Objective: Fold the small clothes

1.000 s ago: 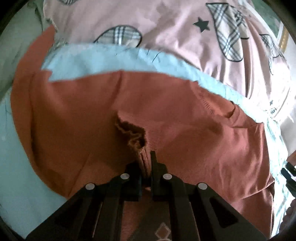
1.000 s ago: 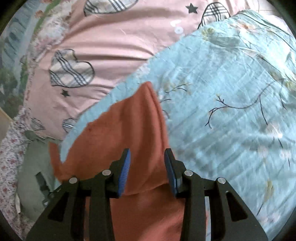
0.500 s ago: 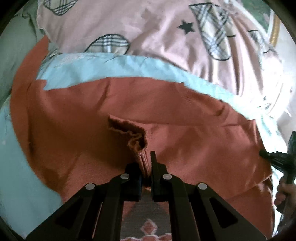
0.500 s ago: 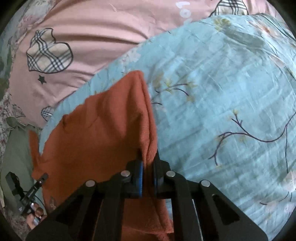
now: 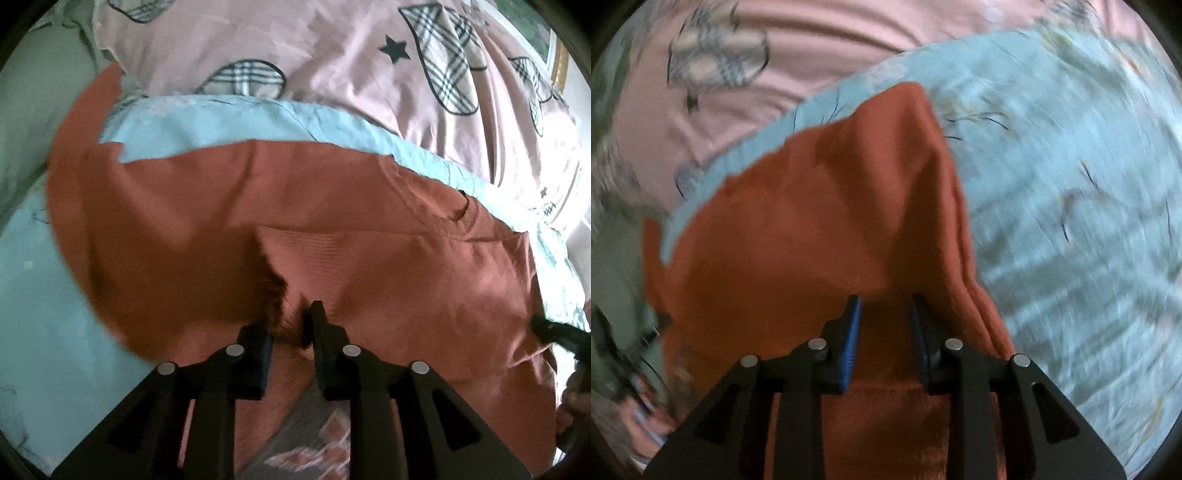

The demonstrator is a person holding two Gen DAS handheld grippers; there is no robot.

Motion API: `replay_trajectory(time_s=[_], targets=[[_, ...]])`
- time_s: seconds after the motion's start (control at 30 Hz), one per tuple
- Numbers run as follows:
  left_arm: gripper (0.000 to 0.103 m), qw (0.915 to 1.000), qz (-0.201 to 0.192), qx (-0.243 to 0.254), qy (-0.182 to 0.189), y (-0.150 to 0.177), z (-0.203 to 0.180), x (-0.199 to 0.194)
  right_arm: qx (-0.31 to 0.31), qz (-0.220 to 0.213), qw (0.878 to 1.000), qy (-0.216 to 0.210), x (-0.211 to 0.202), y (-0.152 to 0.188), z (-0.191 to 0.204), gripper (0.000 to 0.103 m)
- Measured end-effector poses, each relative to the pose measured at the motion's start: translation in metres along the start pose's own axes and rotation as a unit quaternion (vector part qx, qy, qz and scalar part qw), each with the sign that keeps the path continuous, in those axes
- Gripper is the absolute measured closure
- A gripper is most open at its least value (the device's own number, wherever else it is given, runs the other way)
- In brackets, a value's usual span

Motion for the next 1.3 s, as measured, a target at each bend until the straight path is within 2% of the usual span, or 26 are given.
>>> replay_trajectory(time_s=[0.03,0.1,0.2,0.27,0.3,0.33,0.4,0.53,0.63,0.7,0.73,0.77,0.8,0.83,0.93,1.07,1.2,1.3], targets=[[0.082,1.0,-0.004,-0.003,-0.008,0.001,0.009,-0.008,-0.002,-0.005,1.0,0.001,-0.007,0.001,0.003,0.074],[0.078,0.9994,-0.015,-0.014,-0.029,-0.001,0.031,-0.02,-0.015,-0.014,0.999,-0.028,-0.026,0.007,0.019,0.073],[0.066,0.9968,-0.026,-0.041,-0.064,-0.013,0.075,-0.035,-0.033,-0.011,0.997,-0.064,-0.043,0.024,0.04,0.068],[0.063,0.994,-0.031,-0.06,-0.086,-0.025,0.102,-0.038,-0.046,-0.001,0.995,-0.085,-0.051,0.039,0.056,0.064],[0.059,0.992,-0.035,-0.069,-0.1,-0.032,0.117,-0.039,-0.051,0.004,0.995,-0.091,-0.052,0.045,0.062,0.062],[0.05,0.9903,-0.039,-0.075,-0.111,-0.039,0.13,-0.039,-0.057,0.01,0.994,-0.096,-0.051,0.051,0.068,0.06],[0.035,0.9844,-0.047,-0.089,-0.144,-0.06,0.162,-0.032,-0.068,0.026,0.992,-0.103,-0.049,0.064,0.079,0.058],[0.019,0.976,-0.044,-0.116,-0.179,-0.098,0.211,-0.005,-0.086,0.047,0.989,-0.109,-0.046,0.084,0.09,0.058],[0.019,0.9728,-0.024,-0.13,-0.19,-0.123,0.243,0.026,-0.084,0.061,0.989,-0.107,-0.042,0.095,0.087,0.057],[0.019,0.9727,-0.019,-0.139,-0.185,-0.133,0.257,0.042,-0.082,0.073,0.989,-0.103,-0.035,0.1,0.085,0.057],[0.021,0.9725,-0.016,-0.145,-0.182,-0.135,0.262,0.047,-0.083,0.075,0.989,-0.1,-0.032,0.101,0.085,0.057],[0.029,0.9716,-0.011,-0.153,-0.18,-0.136,0.269,0.054,-0.084,0.078,0.988,-0.099,-0.03,0.103,0.085,0.057],[0.068,0.9714,-0.004,-0.159,-0.176,-0.137,0.275,0.062,-0.084,0.078,0.988,-0.101,-0.03,0.104,0.085,0.057],[0.092,0.9735,0.002,-0.162,-0.162,-0.136,0.276,0.067,-0.084,0.078,0.988,-0.103,-0.03,0.104,0.086,0.057],[0.097,0.9772,-0.03,-0.152,-0.145,-0.14,0.269,0.049,-0.085,0.07,0.987,-0.113,-0.036,0.103,0.089,0.057],[0.098,0.984,-0.105,-0.12,-0.08,-0.146,0.22,-0.006,-0.08,0.06,0.987,-0.123,-0.044,0.101,0.09,0.057],[0.098,0.9852,-0.161,-0.06,0.006,-0.136,0.127,-0.058,-0.068,0.056,0.987,-0.133,-0.054,0.101,0.087,0.057],[0.098,0.9837,-0.166,-0.019,0.067,-0.123,0.057,-0.067,-0.061,0.048,0.988,-0.13,-0.062,0.097,0.077,0.057]])
Point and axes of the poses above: each gripper's, at about its wrist camera, not at the fingertips, and x roughly the way its jaws point, z to its left, y to its underside, the point moved 7 cm from there along x, roughly the way its jaws point, and after that the axes turned 7 degrees about x, right-handed, at the moved point
